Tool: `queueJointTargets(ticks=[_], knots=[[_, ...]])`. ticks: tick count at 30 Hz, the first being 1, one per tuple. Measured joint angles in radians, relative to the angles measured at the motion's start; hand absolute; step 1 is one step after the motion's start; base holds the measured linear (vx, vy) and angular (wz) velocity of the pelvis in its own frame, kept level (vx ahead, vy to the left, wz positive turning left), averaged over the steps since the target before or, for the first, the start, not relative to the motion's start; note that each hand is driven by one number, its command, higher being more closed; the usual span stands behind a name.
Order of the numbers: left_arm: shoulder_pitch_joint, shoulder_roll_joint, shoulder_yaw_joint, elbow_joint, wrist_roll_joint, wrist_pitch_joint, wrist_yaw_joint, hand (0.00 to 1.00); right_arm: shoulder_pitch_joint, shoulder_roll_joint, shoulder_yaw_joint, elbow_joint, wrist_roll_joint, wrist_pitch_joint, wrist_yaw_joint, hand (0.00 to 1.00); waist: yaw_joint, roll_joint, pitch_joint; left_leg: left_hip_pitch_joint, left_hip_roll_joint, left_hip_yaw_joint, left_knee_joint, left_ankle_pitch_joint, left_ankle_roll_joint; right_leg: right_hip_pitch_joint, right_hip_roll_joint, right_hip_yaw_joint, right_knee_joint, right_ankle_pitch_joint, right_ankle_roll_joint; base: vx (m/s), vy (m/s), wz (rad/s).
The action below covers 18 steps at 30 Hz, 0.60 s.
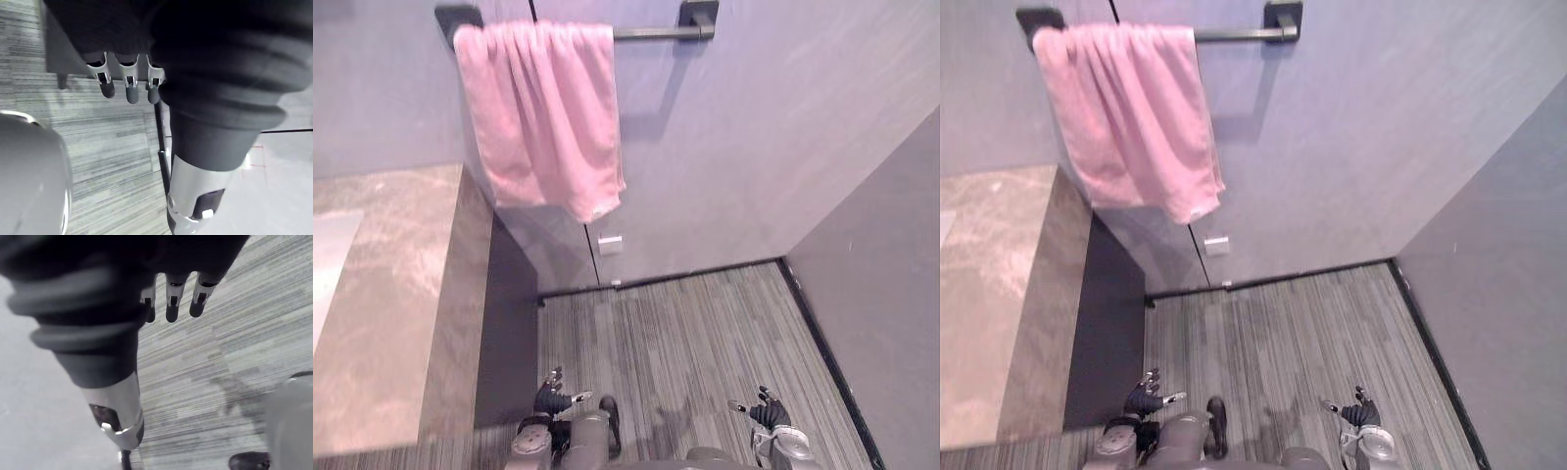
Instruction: Organize washtable
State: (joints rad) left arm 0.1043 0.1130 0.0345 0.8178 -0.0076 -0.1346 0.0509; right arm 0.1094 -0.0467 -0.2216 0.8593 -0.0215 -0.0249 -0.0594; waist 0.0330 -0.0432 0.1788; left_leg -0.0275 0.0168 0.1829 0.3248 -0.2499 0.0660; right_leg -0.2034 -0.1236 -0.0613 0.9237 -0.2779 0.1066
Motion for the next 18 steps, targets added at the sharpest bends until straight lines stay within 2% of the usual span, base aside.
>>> queueJointTargets(ticks=[1,2,4,5,6,8,9,10,11,12,13,14,15,17,18], knots=[[-0.002,0.0,0.002,0.0,0.0,0.0,0.0,0.0,0.0,0.0,0.002,0.0,0.0,0.001,0.0,0.0,-0.003,0.002,0.001,0.019,0.001,-0.009,-0.012,0.0,0.0,-0.019,0.003,-0.01,-0.026,-0.008,-0.014,0.4,-0.036,0.51],[-0.008,-0.002,0.008,0.0,0.0,0.0,0.0,0.0,-0.003,0.0,0.003,0.0,0.0,0.001,0.001,0.0,-0.018,0.003,0.001,0.053,0.009,-0.034,-0.037,0.0,0.0,-0.051,0.025,-0.025,-0.119,-0.016,-0.028,0.39,-0.064,0.58],[-0.013,-0.01,0.015,0.017,0.0,0.0,-0.001,0.0,-0.004,-0.001,0.003,0.0,0.001,0.0,0.001,0.0,-0.021,0.012,0.004,0.095,0.02,-0.053,-0.072,0.002,-0.007,-0.079,0.063,-0.011,-0.324,0.003,-0.038,0.39,-0.09,0.57],[-0.016,-0.01,0.016,0.021,0.0,-0.001,0.0,0.0,-0.002,0.0,0.003,0.002,0.001,0.0,0.001,0.0,-0.02,-0.013,-0.011,0.114,0.015,-0.069,-0.081,-0.009,-0.037,-0.076,0.077,0.005,-0.487,0.076,-0.055,0.51,-0.179,0.65],[-0.018,-0.008,0.018,0.042,0.002,-0.001,-0.001,0.0,0.008,-0.004,-0.002,0.02,0.001,0.0,0.0,0.0,-0.021,-0.029,-0.018,0.137,0.01,-0.101,-0.079,-0.033,-0.074,-0.059,0.073,0.013,-0.557,0.23,-0.099,0.44,-0.159,0.66],[-0.018,-0.042,0.026,0.064,0.002,0.002,-0.003,0.0,0.006,-0.01,-0.019,0.037,0.001,0.004,-0.002,0.0,-0.014,0.007,-0.039,0.145,0.052,-0.115,-0.072,-0.025,-0.105,-0.034,0.094,-0.025,-0.555,0.209,-0.117,0.38,-0.139,0.43],[-0.015,-0.053,0.028,0.064,0.002,0.002,-0.003,0.0,0.004,-0.011,-0.019,0.034,0.001,0.004,-0.002,0.0,-0.018,0.014,-0.04,0.144,0.058,-0.115,-0.059,-0.022,-0.11,-0.02,0.095,-0.036,-0.564,0.196,-0.12,0.45,-0.209,0.47],[-0.017,-0.074,0.029,0.065,0.002,0.003,-0.005,0.0,0.004,-0.013,-0.018,0.022,0.002,0.003,-0.002,0.0,-0.024,0.036,-0.03,0.12,0.082,-0.117,0.017,-0.027,-0.119,0.02,0.103,-0.068,-0.586,0.185,-0.13,0.39,-0.231,0.54],[-0.021,-0.087,0.035,0.063,0.003,0.003,-0.007,0.0,0.009,-0.009,-0.018,0.02,0.002,0.003,-0.002,0.0,-0.021,0.046,-0.028,0.07,0.109,-0.103,0.161,-0.02,-0.148,0.069,0.113,-0.085,-0.624,0.179,-0.14,0.3,-0.176,0.5],[-0.021,-0.091,0.042,0.06,0.004,0.003,-0.006,0.0,0.01,-0.005,-0.017,0.02,0.003,0.004,-0.002,0.0,-0.017,0.048,-0.027,0.041,0.127,-0.088,0.241,-0.01,-0.171,0.096,0.119,-0.087,-0.643,0.177,-0.142,0.26,-0.131,0.3],[-0.016,-0.092,0.048,0.054,0.005,0.002,-0.005,0.0,0.008,0.001,-0.015,0.018,0.007,0.003,-0.003,0.0,-0.016,0.05,-0.026,-0.002,0.167,-0.048,0.344,-0.017,-0.17,0.148,0.128,-0.099,-0.674,0.173,-0.15,0.18,-0.077,0.17],[-0.011,-0.093,0.047,0.054,0.007,0.002,-0.005,0.0,0.008,0.0,-0.015,0.014,0.013,0.002,-0.003,0.0,-0.017,0.049,-0.026,-0.017,0.193,-0.017,0.369,-0.023,-0.161,0.173,0.131,-0.107,-0.692,0.171,-0.153,0.19,-0.056,0.08],[-0.012,-0.1,0.047,0.053,0.008,0.002,-0.005,0.0,0.007,0.0,-0.016,-0.004,0.019,0.001,-0.004,0.0,-0.014,0.049,-0.026,-0.039,0.215,0.021,0.333,-0.028,-0.152,0.191,0.131,-0.101,-0.713,0.171,-0.153,0.11,-0.012,0.01],[-0.013,-0.101,0.048,0.053,0.008,0.002,-0.005,0.0,0.006,-0.005,-0.018,-0.022,0.025,-0.002,-0.005,0.0,-0.014,0.058,-0.03,-0.053,0.214,0.019,0.212,-0.022,-0.148,0.198,0.127,-0.097,-0.717,0.171,-0.148,0.11,0.064,-0.08],[-0.01,-0.101,0.048,0.054,0.008,0.002,-0.005,0.0,0.008,-0.008,-0.021,-0.021,0.025,-0.004,-0.006,0.0,-0.015,0.07,-0.037,-0.047,0.211,0.009,0.08,0.018,-0.143,0.196,0.129,-0.091,-0.715,0.168,-0.134,0.12,0.155,-0.14]])
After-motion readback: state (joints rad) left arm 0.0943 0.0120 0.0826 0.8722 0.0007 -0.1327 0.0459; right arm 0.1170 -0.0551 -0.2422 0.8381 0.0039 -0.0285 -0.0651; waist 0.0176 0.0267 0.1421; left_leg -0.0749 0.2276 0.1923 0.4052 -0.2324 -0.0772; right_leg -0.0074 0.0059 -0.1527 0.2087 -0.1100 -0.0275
